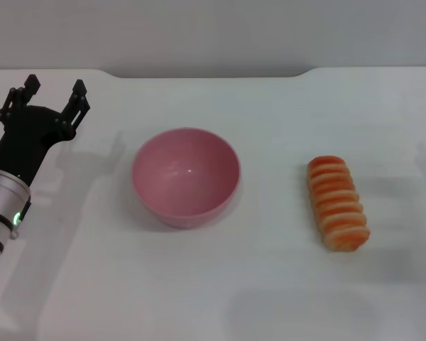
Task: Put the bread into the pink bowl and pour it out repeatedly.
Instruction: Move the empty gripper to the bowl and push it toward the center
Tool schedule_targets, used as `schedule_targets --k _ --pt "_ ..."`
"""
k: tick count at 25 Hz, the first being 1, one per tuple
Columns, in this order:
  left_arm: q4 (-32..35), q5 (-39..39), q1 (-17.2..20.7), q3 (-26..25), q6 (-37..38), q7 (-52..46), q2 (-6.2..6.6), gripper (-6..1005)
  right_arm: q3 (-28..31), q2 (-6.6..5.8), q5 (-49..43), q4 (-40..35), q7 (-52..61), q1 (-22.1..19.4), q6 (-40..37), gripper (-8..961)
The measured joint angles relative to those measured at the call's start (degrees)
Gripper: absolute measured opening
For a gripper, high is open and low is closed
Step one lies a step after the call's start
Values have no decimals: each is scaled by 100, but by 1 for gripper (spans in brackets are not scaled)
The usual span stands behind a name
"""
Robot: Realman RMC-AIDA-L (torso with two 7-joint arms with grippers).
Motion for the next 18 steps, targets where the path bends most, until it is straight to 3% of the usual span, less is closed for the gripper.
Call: schedule_targets --k 4,7,13,18 --pt "944 190 374 -31 -603 73 117 760 0 -11 -5 -8 156 -1 0 789" --pt "2061 621 695 -268 -1708 265 208 757 1 -19 -10 -14 175 9 -3 790" --pt "4770 1470 1031 -863 -5733 386 249 751 -9 -27 -17 -89 175 27 -7 790" --pt "6103 1520 946 -1230 -8344 642 83 747 -76 -26 -21 -125 175 41 -7 790"
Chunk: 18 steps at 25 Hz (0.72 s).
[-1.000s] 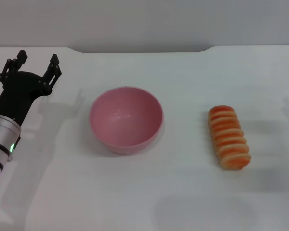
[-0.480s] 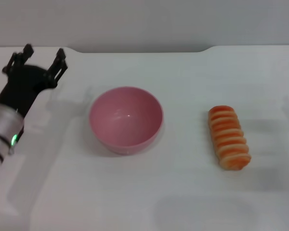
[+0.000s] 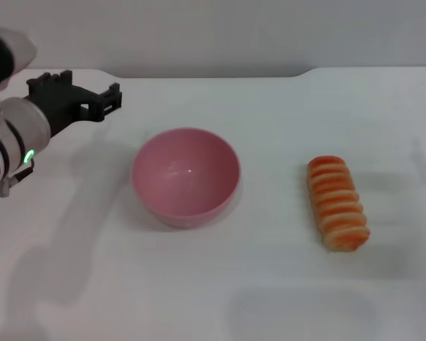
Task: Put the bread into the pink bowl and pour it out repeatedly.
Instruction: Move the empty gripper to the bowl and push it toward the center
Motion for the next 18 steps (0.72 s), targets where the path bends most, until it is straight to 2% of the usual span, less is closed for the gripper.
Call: schedule_targets --k 3,6,10,12,18 --pt "306 -44 -112 -67 -871 198 -52 744 -41 0 0 -38 0 10 8 790" --pt "378 -112 -216 -37 -1305 191 -59 741 -57 0 -1 -82 -1 16 11 790" --pt "383 -168 -242 -15 -1431 183 -63 737 -60 0 0 -108 -17 17 32 790" --pt "213 -314 -269 129 -1496 159 -69 736 -62 1 -1 -108 -27 21 45 790" --pt "-104 -555 -369 150 -1491 152 -75 730 -65 0 0 -108 -38 34 57 790"
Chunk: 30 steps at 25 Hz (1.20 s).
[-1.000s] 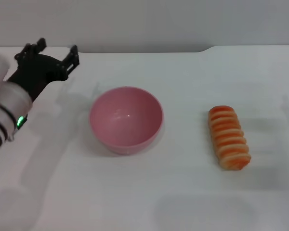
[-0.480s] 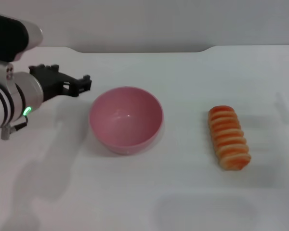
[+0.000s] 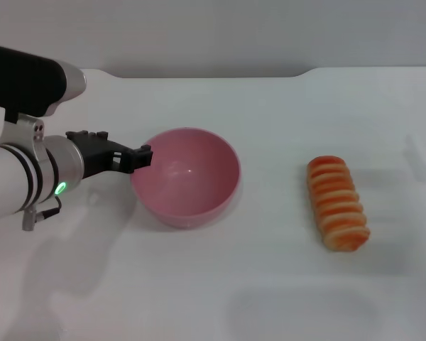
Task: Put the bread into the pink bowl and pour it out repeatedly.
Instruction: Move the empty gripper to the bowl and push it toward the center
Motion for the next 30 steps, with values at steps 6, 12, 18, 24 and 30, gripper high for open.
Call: schedule_targets --k 6,12,18,24,30 --pt "-269 -136 -136 31 3 0 0 724 -1 0 0 0 0 1 4 790" --pt "-696 -362 -380 126 46 -1 -9 719 -1 0 0 0 -3 -3 4 790" --pt "-1048 -437 -579 203 135 -7 -17 713 0 -2 0 0 -6 -4 4 790" --pt "-1100 -481 -596 200 192 -7 -13 708 22 -8 1 0 -6 -4 -21 790" --pt "-1183 -781 -586 161 274 54 7 611 46 -9 1 -42 -6 -4 -32 790"
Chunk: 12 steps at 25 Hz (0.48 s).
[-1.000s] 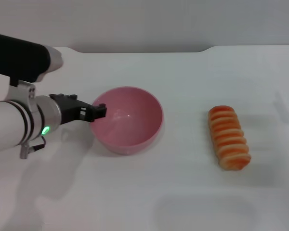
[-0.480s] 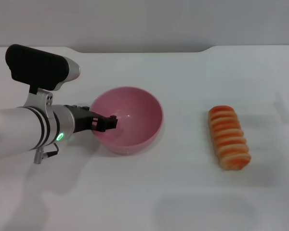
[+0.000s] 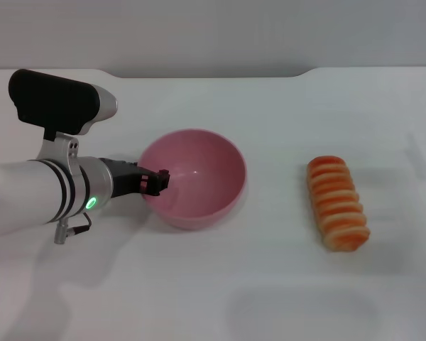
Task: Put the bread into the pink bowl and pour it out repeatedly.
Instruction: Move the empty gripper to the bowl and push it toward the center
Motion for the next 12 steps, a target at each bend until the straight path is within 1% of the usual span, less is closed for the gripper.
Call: schedule_targets --k 1,11,12 --pt "-7 -5 -13 34 9 7 0 565 0 0 0 -8 0 0 -1 790" --pt "10 -21 -52 56 43 13 -8 290 7 -12 0 -20 0 0 10 789" --pt "15 -21 -58 58 44 13 -8 249 7 -14 0 -22 0 0 15 789"
